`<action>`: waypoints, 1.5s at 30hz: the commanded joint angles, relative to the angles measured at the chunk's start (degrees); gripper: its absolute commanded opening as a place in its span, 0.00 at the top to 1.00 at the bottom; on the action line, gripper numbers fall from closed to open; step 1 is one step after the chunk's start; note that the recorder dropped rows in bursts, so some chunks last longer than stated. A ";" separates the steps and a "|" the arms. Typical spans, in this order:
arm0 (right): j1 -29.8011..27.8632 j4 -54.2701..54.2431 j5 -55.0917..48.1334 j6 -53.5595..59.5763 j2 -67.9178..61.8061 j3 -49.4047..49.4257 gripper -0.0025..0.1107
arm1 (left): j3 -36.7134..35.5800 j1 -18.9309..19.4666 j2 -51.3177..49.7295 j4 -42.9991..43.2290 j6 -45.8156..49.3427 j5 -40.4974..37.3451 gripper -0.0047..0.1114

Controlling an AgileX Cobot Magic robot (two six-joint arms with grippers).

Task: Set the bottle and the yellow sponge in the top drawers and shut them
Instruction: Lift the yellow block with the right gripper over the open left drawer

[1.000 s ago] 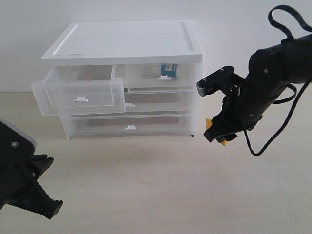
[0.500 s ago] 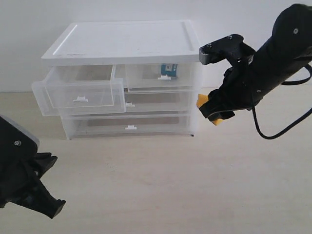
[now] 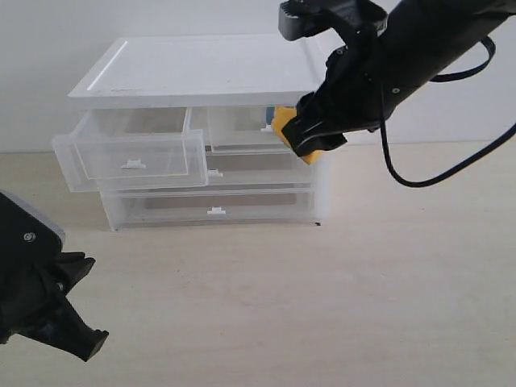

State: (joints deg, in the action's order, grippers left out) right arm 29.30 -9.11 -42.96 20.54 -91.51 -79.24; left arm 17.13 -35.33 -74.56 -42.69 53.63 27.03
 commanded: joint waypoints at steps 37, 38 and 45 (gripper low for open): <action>14.23 -2.74 9.60 -0.84 -22.70 -30.70 0.98 | 0.23 0.10 0.22 -0.09 -0.12 0.95 0.93; 14.27 -2.76 10.17 -0.94 -23.24 -30.70 0.98 | 0.23 0.10 0.22 -0.09 -0.12 0.95 0.93; 14.49 -3.81 13.83 -0.94 -25.84 -30.70 0.98 | 0.23 0.10 0.22 -0.09 -0.12 0.46 0.93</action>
State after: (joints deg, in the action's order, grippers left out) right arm 43.43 -12.38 -31.80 19.64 -117.16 -109.50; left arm 17.13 -35.33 -74.56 -42.60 53.63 27.45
